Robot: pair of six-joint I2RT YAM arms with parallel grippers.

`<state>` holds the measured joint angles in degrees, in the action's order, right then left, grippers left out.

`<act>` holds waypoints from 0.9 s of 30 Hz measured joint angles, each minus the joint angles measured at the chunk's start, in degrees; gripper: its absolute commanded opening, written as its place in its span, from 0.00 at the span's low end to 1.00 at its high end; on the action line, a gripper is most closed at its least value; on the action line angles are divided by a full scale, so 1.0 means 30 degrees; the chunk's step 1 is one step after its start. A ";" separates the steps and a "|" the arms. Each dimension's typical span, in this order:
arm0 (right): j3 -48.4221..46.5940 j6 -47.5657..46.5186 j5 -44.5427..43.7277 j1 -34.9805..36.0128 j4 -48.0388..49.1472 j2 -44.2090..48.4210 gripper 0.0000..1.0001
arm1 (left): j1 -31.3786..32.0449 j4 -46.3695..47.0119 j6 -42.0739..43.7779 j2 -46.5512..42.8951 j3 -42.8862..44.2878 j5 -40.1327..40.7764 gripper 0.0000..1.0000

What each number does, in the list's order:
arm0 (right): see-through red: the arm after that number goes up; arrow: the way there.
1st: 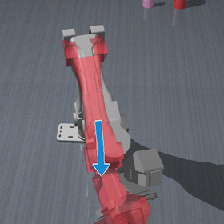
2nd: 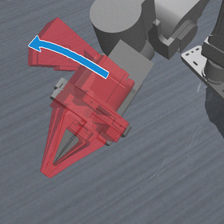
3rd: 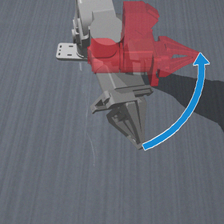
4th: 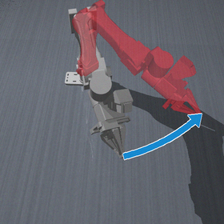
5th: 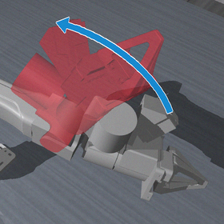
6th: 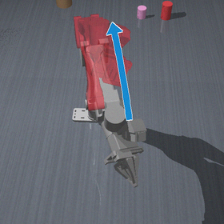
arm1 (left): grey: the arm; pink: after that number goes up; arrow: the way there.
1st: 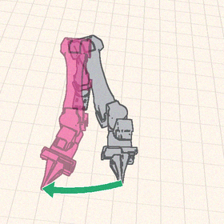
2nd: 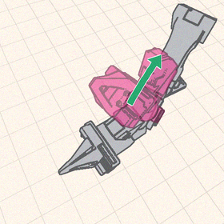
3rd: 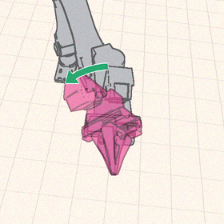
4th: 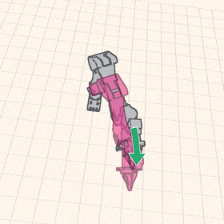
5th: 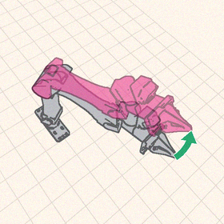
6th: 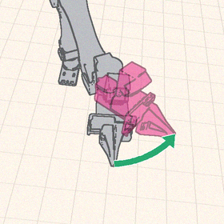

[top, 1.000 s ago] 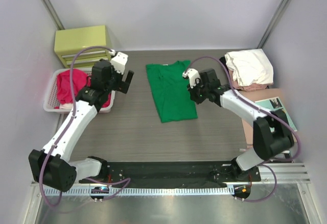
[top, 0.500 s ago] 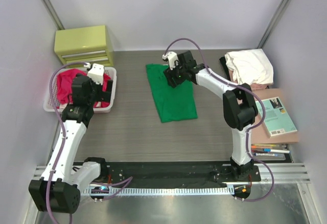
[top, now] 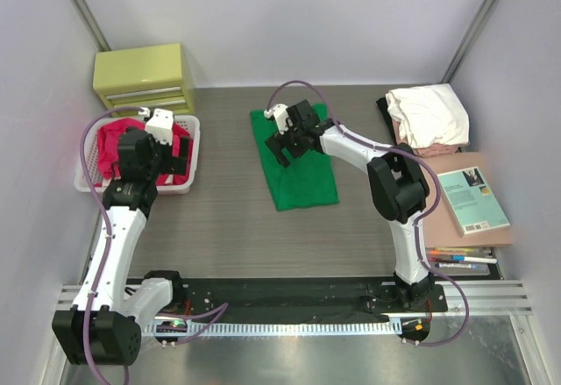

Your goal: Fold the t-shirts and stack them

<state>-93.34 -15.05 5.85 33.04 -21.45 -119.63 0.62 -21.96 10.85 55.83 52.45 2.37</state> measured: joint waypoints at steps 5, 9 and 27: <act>-0.0007 0.0146 -0.0240 -0.0146 0.0044 -0.1508 1.00 | 0.0000 -0.0022 0.0007 -0.0066 0.0000 -0.0168 1.00; -0.0073 0.0342 -0.0291 -0.0357 0.0350 -0.1792 1.00 | 0.0000 -0.0029 0.0007 -0.0226 0.0000 -0.0313 1.00; 0.7009 0.1392 -0.0146 0.0561 0.4233 0.2259 1.00 | -0.0007 -0.0029 0.0015 -0.0022 0.0000 -0.0393 1.00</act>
<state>-72.31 -10.87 5.41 34.72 -8.75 -112.86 0.60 -22.04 10.90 55.77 52.45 1.19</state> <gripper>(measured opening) 0.996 0.997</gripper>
